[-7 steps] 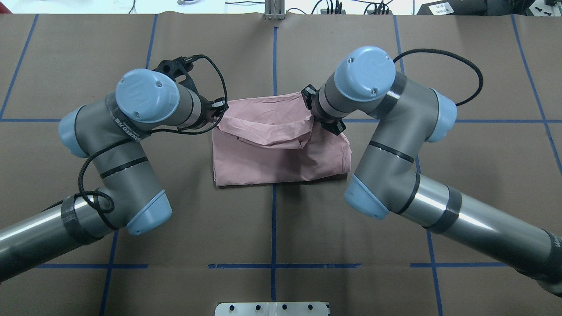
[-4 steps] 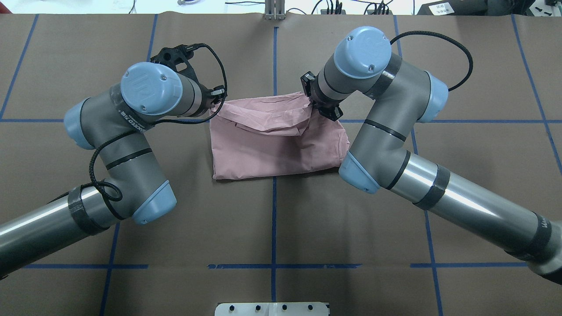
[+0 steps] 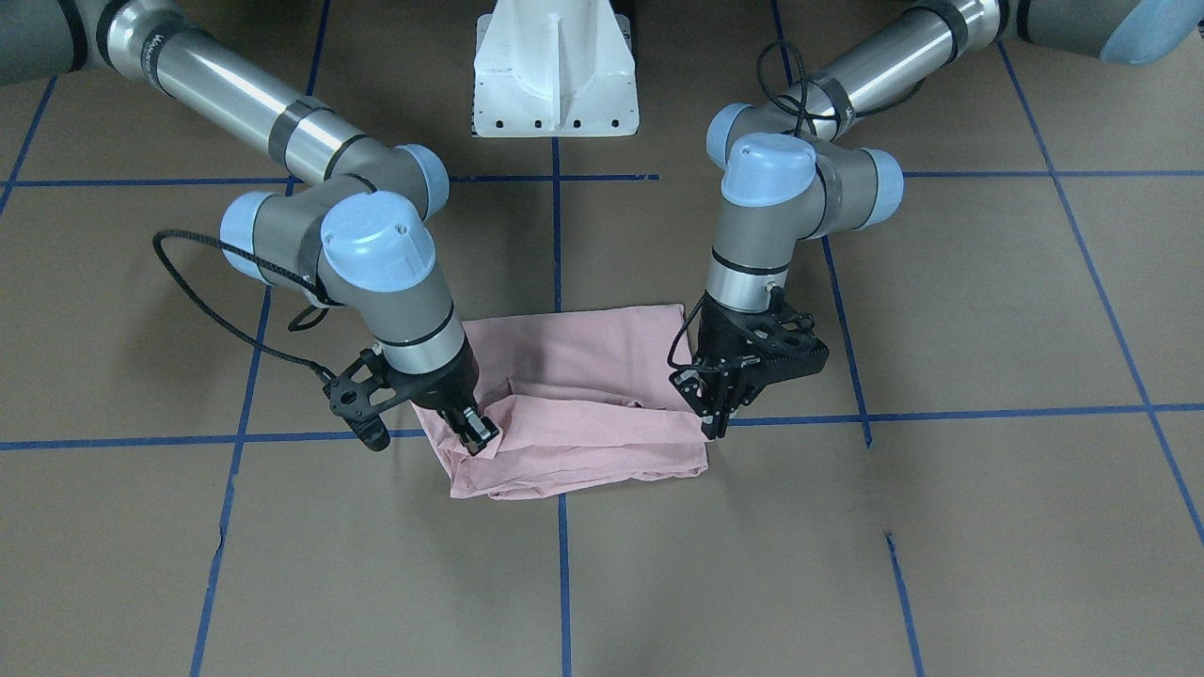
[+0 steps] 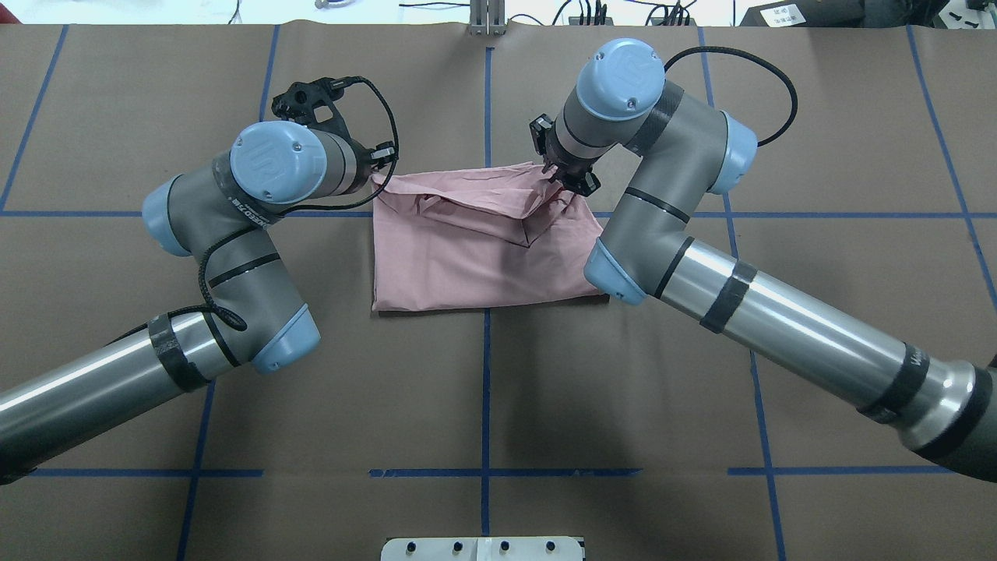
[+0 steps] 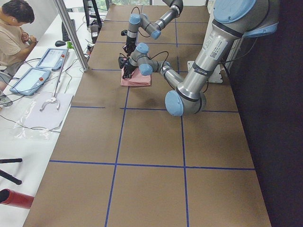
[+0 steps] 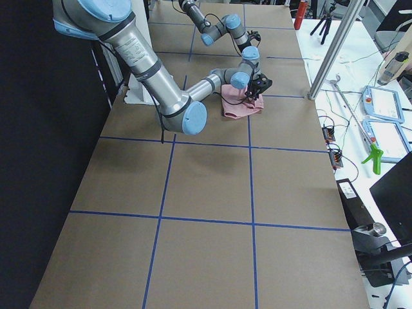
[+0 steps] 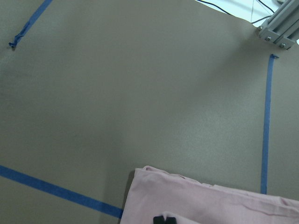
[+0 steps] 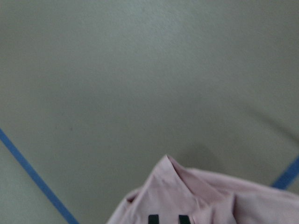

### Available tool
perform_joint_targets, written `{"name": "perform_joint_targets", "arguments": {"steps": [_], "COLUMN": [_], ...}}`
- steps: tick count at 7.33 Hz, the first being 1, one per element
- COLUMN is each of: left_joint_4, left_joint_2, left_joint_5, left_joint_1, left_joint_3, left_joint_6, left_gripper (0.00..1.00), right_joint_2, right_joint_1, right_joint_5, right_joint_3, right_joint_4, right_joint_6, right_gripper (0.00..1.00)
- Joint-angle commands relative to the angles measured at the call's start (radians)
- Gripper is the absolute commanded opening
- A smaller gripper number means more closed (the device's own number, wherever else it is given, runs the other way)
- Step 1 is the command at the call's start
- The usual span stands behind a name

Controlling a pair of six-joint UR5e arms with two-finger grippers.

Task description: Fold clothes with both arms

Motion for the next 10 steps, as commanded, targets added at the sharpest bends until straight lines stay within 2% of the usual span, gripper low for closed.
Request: {"name": "perform_joint_targets", "arguments": {"steps": [1,2,3,4,5,7,8,10], "left_joint_4": [-0.136,-0.135,-0.133,-0.135,-0.133,-0.130,-0.130,-0.121], "left_joint_2": [0.016,0.018,0.021,0.021,0.030,0.149,0.229,0.368], "left_joint_5": [0.013,0.005,-0.021,-0.110,-0.204,-0.405,-0.529,-0.686], "left_joint_1": [-0.034,-0.034,-0.035,-0.058,-0.109,-0.255,-0.357,-0.535], "left_joint_3": [0.076,0.067,0.019,-0.007,-0.027,-0.110,-0.140,-0.173], "left_joint_6": [0.087,0.088,0.088,0.090,0.128,0.366,0.486,0.765], "left_gripper": [1.00,1.00,1.00,1.00,1.00,1.00,1.00,1.00], "right_joint_2": [0.057,0.051,0.046,-0.004,-0.100,-0.249,-0.327,-0.453], "right_joint_1": [0.145,0.166,0.163,0.167,0.189,0.332,0.441,0.604], "right_joint_5": [0.153,0.190,0.189,0.196,0.201,0.320,0.410,0.489], "right_joint_3": [-0.180,-0.178,-0.152,-0.058,0.037,0.113,0.124,0.123], "right_joint_4": [0.099,0.097,0.099,0.094,0.096,0.093,0.093,0.077], "right_joint_6": [-0.219,-0.235,-0.227,-0.225,-0.254,-0.490,-0.682,-1.035], "right_gripper": [1.00,1.00,1.00,1.00,1.00,1.00,1.00,1.00]}}
